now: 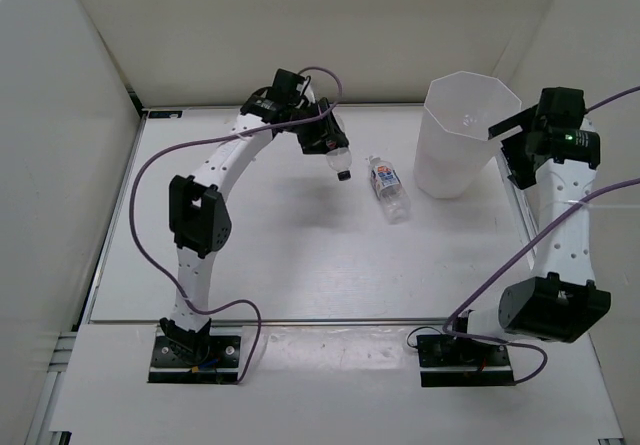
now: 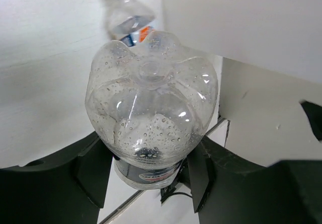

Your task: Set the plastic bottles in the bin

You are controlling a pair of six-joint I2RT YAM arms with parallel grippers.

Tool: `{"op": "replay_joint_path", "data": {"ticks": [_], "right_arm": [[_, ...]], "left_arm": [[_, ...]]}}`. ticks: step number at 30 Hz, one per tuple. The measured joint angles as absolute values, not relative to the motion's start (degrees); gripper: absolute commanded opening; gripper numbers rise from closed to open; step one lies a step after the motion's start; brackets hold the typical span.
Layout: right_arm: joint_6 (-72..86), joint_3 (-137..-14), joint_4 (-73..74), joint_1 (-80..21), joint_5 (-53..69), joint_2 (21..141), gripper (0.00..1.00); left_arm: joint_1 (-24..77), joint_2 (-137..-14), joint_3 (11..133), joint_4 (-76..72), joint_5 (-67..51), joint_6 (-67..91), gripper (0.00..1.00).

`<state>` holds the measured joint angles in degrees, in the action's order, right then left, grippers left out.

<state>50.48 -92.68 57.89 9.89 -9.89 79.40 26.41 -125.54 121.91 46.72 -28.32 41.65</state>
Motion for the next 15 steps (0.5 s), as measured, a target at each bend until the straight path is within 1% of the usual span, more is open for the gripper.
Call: {"op": "replay_joint_path", "data": {"ticks": [3,7,9,10,12,13,15], "right_arm": [[53.58,-93.01,56.62,12.08,-6.44,81.17,0.99],[56.47,-93.01,54.74,13.04,-2.68,82.17,0.99],[57.12,-93.01,53.6,13.41,-0.86,82.91,0.94],[57.49,-93.03,53.15,13.61,-0.08,83.5,0.94],[58.06,-93.32,52.53,14.37,1.91,85.06,0.89],[58.22,-93.32,52.23,14.7,2.61,85.76,0.84],[58.57,-93.32,52.1,15.22,3.86,87.09,0.77]], "left_arm": [[26.55,-120.9,122.5,46.74,-27.79,40.56,0.48],[27.14,-118.58,122.56,46.83,-27.73,39.33,0.48],[27.31,-118.58,122.37,47.13,-27.51,38.79,0.48],[27.38,-118.63,122.19,47.64,-27.4,38.54,0.49],[27.4,-118.63,121.93,48.42,-27.31,38.33,0.49],[27.4,-118.63,121.86,48.66,-27.29,38.19,0.49],[27.35,-118.63,121.86,49.06,-27.18,38.06,0.49]]}}
